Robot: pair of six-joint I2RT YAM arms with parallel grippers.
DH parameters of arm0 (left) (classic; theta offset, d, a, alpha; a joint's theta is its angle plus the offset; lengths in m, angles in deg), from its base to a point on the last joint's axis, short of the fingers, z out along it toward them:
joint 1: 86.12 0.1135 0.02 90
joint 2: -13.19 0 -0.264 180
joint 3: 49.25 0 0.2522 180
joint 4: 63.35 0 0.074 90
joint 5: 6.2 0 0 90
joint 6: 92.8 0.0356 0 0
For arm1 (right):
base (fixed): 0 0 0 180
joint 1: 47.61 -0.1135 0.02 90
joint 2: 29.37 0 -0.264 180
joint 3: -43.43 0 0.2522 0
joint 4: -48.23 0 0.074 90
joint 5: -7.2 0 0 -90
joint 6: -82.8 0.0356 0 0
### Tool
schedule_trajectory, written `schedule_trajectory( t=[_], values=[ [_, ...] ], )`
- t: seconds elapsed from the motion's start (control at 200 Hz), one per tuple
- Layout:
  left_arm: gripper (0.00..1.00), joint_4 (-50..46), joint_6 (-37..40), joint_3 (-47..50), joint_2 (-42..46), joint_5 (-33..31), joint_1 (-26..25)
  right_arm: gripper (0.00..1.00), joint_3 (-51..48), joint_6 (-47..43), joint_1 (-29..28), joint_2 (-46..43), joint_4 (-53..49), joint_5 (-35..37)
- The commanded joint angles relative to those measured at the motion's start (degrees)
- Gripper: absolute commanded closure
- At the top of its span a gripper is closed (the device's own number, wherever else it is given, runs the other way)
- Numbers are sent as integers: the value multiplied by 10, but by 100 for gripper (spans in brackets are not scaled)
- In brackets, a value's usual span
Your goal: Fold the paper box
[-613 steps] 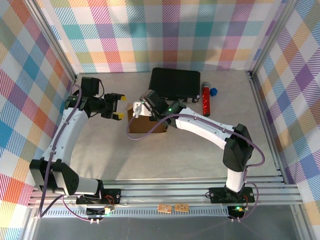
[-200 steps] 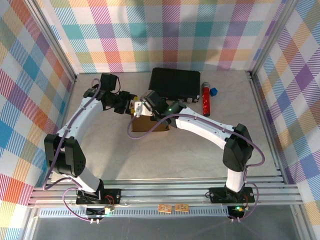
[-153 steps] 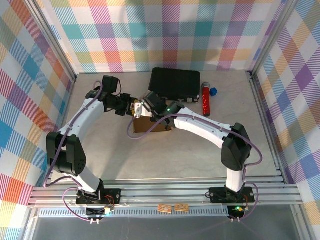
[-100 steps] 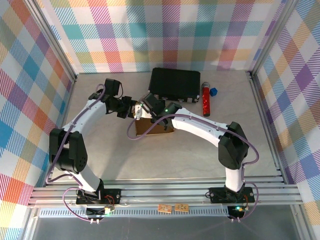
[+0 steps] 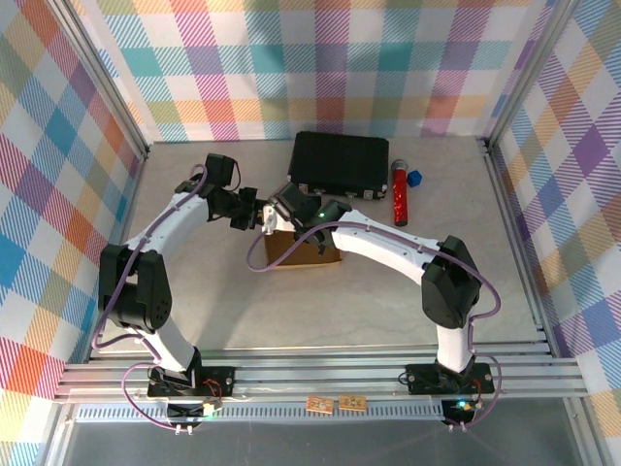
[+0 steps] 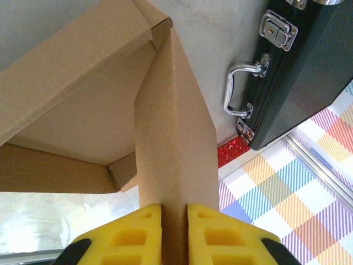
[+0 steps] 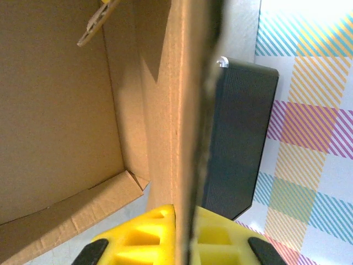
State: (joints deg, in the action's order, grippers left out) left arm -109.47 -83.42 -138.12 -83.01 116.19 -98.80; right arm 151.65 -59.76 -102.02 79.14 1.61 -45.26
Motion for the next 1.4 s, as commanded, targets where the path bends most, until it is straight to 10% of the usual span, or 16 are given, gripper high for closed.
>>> schedule_trajectory(
  t=[0.0,0.24,0.445,0.655,1.01,1.395],
  values=[
    [94,17,-7,20,-14,9,-12,100,30,19,-28,-1,47,-37],
    [100,10,9,27,-12,1,-6,100,47,62,-26,-7,27,-27],
    [100,-2,43,27,-16,7,8,51,143,223,-12,-32,-112,-49],
    [100,-6,49,21,-20,13,11,37,203,409,42,-96,-190,-102],
    [100,-16,54,-1,-16,22,10,37,215,840,361,-65,-280,-438],
    [100,-9,48,2,-5,30,10,41,131,903,372,28,-219,-611]
  ],
)
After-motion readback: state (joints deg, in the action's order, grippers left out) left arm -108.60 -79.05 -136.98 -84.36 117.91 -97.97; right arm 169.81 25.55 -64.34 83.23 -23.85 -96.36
